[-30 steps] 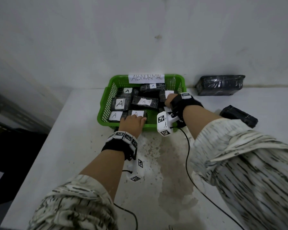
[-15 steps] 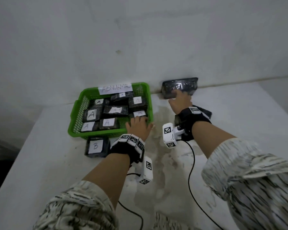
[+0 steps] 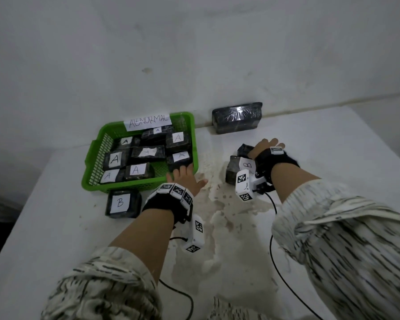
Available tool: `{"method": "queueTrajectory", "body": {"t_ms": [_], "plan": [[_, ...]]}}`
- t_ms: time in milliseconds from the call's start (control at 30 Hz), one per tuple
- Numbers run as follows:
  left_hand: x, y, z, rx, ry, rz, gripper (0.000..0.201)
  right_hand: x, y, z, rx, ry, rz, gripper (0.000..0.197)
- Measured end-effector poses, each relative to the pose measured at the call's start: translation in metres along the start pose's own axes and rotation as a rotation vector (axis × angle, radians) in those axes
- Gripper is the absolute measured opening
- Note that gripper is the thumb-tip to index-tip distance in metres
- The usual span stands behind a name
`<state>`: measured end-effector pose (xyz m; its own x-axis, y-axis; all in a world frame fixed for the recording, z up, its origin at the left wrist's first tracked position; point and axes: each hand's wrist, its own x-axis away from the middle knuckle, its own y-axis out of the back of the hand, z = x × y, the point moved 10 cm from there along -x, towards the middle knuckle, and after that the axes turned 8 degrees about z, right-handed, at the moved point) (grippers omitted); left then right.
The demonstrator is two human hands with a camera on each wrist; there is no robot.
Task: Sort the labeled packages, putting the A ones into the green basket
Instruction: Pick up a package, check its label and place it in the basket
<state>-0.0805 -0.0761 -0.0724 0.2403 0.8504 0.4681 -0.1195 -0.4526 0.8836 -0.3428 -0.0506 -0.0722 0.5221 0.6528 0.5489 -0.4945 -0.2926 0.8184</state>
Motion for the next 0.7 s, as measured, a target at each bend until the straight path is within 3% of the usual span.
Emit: {"method": "queueTrajectory", "body": {"t_ms": [133, 233, 367, 500, 600, 633, 700], "plan": [[0.0, 0.001, 0.001, -0.029, -0.002, 0.005, 0.077, -0.006, -0.003, 0.004, 0.039, -0.002, -0.009, 0.054], [0.0, 0.001, 0.0, -0.042, 0.0, 0.012, 0.078, -0.011, -0.008, 0.009, -0.072, 0.03, 0.044, 0.063], [0.0, 0.001, 0.0, -0.038, -0.005, 0.027, 0.08, -0.012, -0.012, 0.019, -0.277, 0.152, 0.106, 0.044], [-0.003, 0.0, 0.001, 0.015, -0.012, 0.099, 0.082, 0.008, 0.013, 0.019, -0.368, 0.14, -0.068, 0.055], [-0.011, 0.003, 0.002, 0.169, -0.04, 0.182, 0.072, 0.024, 0.037, 0.035, -0.412, 0.257, -0.201, 0.028], [-0.014, 0.008, 0.003, 0.252, -0.059, 0.166, 0.067, 0.033, 0.043, 0.041, -0.441, 0.309, -0.234, 0.02], [-0.013, 0.027, 0.004, 0.475, -0.108, 0.058, 0.059, 0.052, 0.053, 0.055, -0.493, 0.4, -0.301, 0.029]]}}
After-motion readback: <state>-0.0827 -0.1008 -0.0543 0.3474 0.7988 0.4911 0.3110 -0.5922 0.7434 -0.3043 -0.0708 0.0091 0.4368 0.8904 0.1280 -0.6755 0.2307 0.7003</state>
